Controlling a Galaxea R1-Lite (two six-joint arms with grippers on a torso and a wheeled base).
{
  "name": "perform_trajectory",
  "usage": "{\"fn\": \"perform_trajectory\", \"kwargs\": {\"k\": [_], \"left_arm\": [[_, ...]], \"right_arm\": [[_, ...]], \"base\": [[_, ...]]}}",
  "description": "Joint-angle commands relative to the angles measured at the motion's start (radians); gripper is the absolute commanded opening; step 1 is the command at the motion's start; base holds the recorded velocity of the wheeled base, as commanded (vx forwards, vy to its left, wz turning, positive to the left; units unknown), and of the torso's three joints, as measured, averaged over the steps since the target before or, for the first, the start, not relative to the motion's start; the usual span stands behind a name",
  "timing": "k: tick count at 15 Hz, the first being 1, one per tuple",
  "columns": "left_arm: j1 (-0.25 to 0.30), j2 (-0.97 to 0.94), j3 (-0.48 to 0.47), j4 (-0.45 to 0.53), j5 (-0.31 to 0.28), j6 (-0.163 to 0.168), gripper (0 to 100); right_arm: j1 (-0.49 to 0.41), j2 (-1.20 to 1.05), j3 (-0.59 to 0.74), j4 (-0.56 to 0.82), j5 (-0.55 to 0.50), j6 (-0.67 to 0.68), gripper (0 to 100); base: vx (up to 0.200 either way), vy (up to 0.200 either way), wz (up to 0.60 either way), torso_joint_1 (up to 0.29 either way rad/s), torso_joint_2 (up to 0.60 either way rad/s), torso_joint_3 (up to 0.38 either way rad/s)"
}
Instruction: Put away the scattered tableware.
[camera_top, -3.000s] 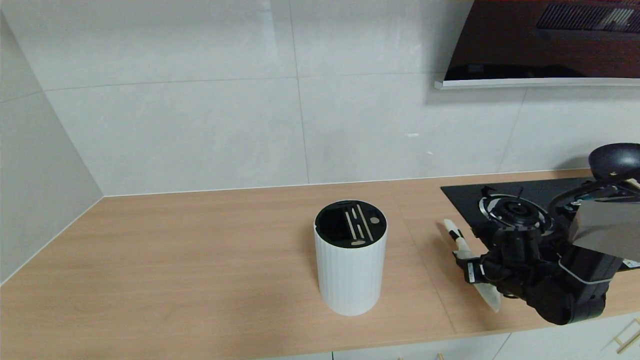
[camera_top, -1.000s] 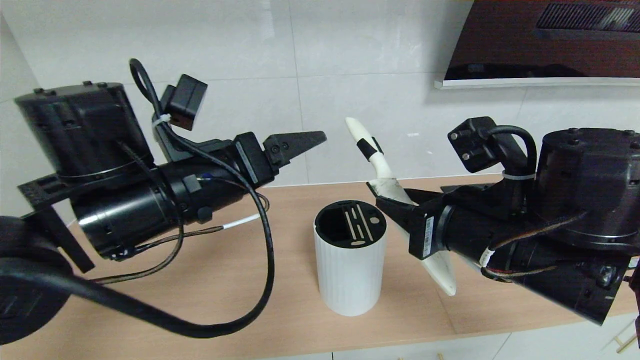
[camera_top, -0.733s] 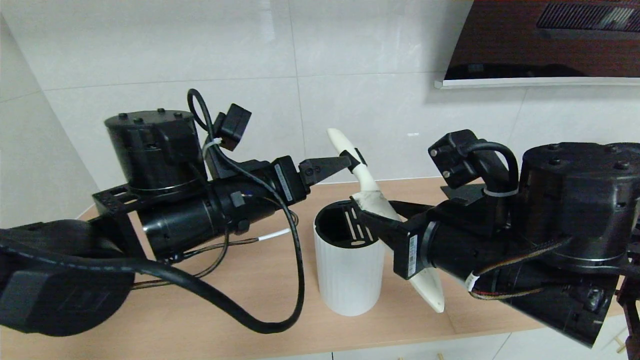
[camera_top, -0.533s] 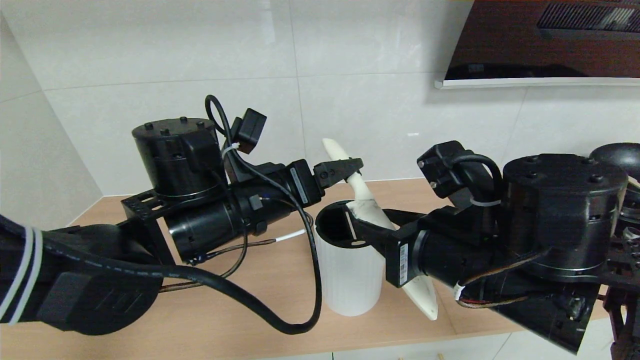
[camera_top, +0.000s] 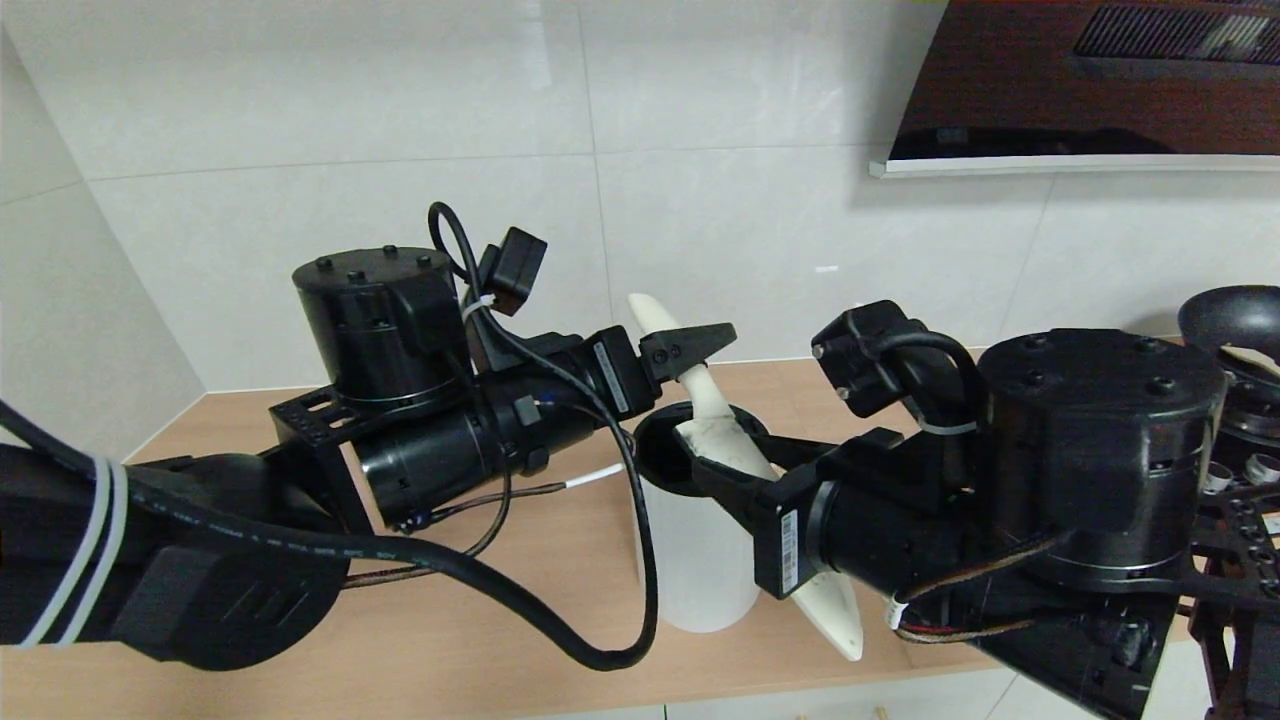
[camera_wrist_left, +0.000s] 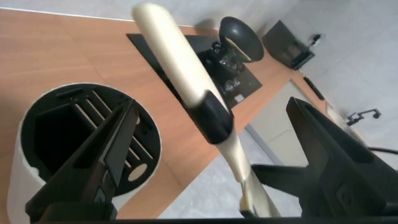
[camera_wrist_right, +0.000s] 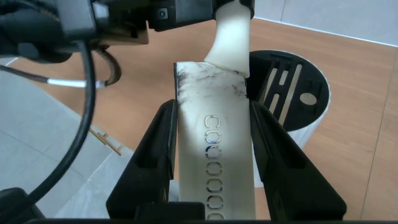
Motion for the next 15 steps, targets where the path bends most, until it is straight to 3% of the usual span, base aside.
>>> {"fn": "perform_trajectory", "kwargs": {"k": [1, 7, 8, 15], "left_arm": [[-0.005, -0.006, 0.000, -0.004, 0.000, -0.002, 100], [-0.012, -0.002, 0.000, -0.007, 0.000, -0.002, 100], [-0.012, -0.002, 0.000, -0.007, 0.000, -0.002, 0], [-0.012, 0.003, 0.000, -0.007, -0.003, -0.002, 0]], "right_arm": [[0.004, 0.002, 0.000, 0.000, 0.000, 0.000, 0], [0.016, 0.006, 0.000, 0.000, 0.000, 0.008, 0], [0.014, 0.006, 0.000, 0.000, 0.000, 0.008, 0], [0.014, 0.006, -0.001, -0.014, -0.002, 0.008, 0]], "base": [[0.000, 0.000, 0.00, 0.000, 0.00, 0.000], [0.000, 0.000, 0.00, 0.000, 0.00, 0.000], [0.000, 0.000, 0.00, 0.000, 0.00, 0.000], [0.000, 0.000, 0.00, 0.000, 0.00, 0.000]]}}
